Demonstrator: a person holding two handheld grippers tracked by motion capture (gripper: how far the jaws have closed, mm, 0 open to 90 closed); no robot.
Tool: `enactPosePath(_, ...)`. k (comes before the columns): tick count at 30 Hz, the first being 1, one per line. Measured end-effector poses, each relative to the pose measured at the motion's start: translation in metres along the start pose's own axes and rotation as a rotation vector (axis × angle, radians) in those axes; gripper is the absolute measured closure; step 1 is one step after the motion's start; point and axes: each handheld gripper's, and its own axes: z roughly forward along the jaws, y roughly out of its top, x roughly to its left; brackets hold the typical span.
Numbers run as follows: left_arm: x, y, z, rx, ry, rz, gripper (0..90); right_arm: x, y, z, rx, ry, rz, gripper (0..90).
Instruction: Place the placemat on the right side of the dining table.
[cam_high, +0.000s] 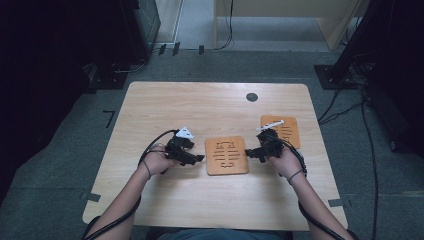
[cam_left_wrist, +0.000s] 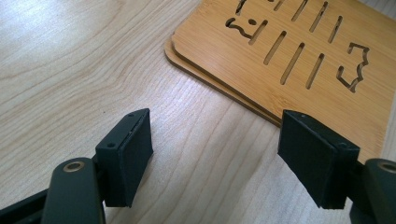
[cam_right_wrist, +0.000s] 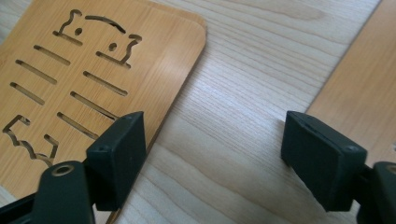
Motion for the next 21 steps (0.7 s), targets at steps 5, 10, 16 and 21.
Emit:
enactPosePath(5, -0.0007, -0.0001, 0.0009, -0.006, 0.002, -0.001, 23.8, 0.0048, -0.0019, 0.0031, -0.008, -0.018, -0.069, 17.5)
enactPosePath(10, -0.0003, -0.0004, 0.0009, -0.008, 0.000, 0.002, 23.8, 0.0046, -0.0020, 0.0032, -0.009, -0.015, -0.066, 16.9)
enactPosePath(16, -0.0003, -0.0006, 0.0009, -0.009, 0.000, 0.005, 23.7, 0.0053, -0.0021, 0.0036, -0.009, -0.017, -0.073, 16.8)
enactPosePath(21, 0.0000, -0.0009, 0.0009, -0.009, -0.002, 0.009, 23.2, 0.0054, -0.0021, 0.0036, -0.009, -0.019, -0.071, 16.8)
